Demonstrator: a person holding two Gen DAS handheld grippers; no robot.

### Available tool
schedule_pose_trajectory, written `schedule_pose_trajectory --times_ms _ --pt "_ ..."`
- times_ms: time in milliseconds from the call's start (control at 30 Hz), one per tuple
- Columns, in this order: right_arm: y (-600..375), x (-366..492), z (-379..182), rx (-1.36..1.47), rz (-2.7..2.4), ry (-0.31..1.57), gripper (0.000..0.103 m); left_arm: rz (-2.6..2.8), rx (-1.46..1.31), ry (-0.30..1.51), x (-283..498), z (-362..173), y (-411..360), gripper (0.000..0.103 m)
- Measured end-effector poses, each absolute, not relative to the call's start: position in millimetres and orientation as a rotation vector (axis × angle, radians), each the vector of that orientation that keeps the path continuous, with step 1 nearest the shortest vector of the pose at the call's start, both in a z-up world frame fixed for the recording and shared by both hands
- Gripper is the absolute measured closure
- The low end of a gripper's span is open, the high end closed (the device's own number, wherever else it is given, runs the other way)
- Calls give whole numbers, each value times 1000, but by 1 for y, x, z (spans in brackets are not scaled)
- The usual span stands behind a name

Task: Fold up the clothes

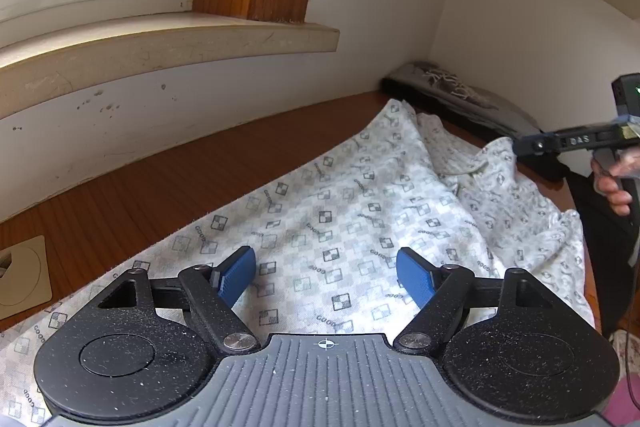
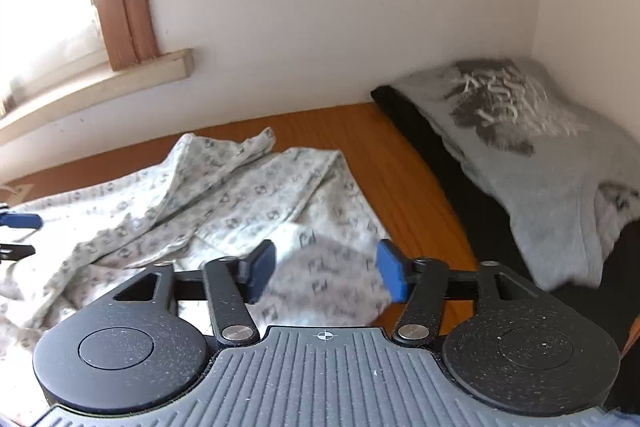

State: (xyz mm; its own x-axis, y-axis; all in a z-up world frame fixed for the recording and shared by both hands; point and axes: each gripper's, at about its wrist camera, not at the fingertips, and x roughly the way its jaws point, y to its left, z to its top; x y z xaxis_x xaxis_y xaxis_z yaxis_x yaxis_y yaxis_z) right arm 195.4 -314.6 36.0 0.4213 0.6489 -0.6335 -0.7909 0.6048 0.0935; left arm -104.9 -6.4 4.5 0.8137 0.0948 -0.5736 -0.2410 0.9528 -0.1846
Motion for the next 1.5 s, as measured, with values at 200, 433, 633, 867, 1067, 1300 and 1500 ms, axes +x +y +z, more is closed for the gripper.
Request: schedule_pose_trajectory --times_ms 200,433,633,867,1067,1300,1500 --pt "-303 194 5 -287 860 694 38 181 -251 600 -104 4 -7 19" --pt "-304 181 12 -278 832 637 27 185 -242 605 -104 4 -8 15" --pt "-324 183 12 -220 826 665 25 195 -233 606 -103 4 -10 13" --pt "-333 175 5 -264 939 645 21 228 -180 604 -100 12 -22 13" --pt "-334 170 -1 -366 1079 648 16 156 -102 602 -78 37 -69 13" --pt "-336 185 -3 -430 1182 630 14 -34 -26 659 -21 35 -156 27" --pt "-338 204 -6 -445 1258 629 6 -125 2 737 18 15 -194 51"
